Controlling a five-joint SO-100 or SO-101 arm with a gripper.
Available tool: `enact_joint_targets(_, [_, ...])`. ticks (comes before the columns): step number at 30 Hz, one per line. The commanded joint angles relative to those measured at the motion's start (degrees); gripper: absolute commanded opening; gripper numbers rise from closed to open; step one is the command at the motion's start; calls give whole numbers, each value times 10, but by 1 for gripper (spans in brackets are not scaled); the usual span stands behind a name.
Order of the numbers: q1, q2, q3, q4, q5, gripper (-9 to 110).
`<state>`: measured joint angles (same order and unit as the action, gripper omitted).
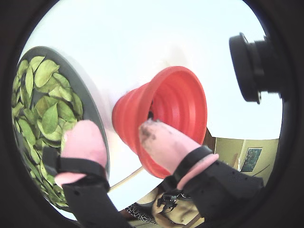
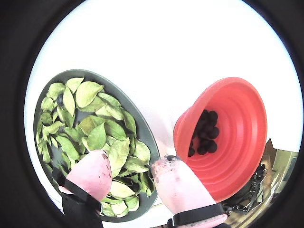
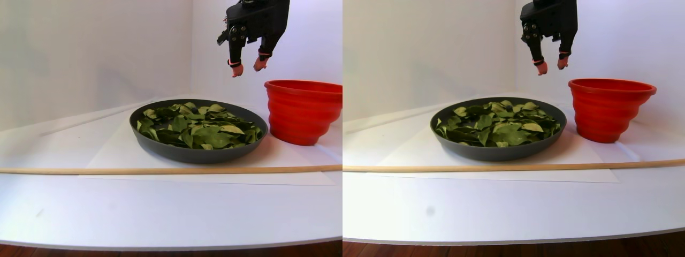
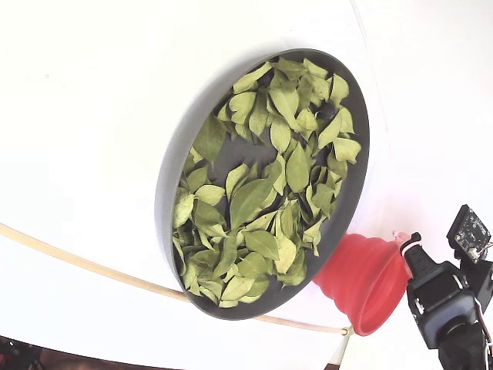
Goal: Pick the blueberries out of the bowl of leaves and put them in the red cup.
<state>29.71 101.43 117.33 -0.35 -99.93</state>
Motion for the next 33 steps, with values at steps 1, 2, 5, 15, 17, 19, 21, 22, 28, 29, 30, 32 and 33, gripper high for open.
enact_joint_targets(1, [-3,65,-1,-18,8,16])
enact_joint_targets(2, [-5,66,2,-18,10,16])
enact_joint_targets(5, [-16,68,9,-20,16,16])
enact_joint_targets(15, [-54,53,16,-32,35,17])
enact_joint_targets(17, [-61,47,14,-33,39,17])
enact_joint_targets(19, [-65,43,14,-35,40,17])
enact_joint_targets(21, [-69,35,12,-38,40,17])
enact_joint_targets(22, [-72,30,12,-43,40,17])
enact_joint_targets(28, [-82,0,9,-62,39,17])
enact_joint_targets(29, [-83,-4,9,-66,38,17])
enact_joint_targets(30, [-84,-6,9,-68,38,17])
enact_joint_targets(32, [-89,-13,7,-71,39,17])
enact_joint_targets(33, [-91,-18,5,-74,39,17])
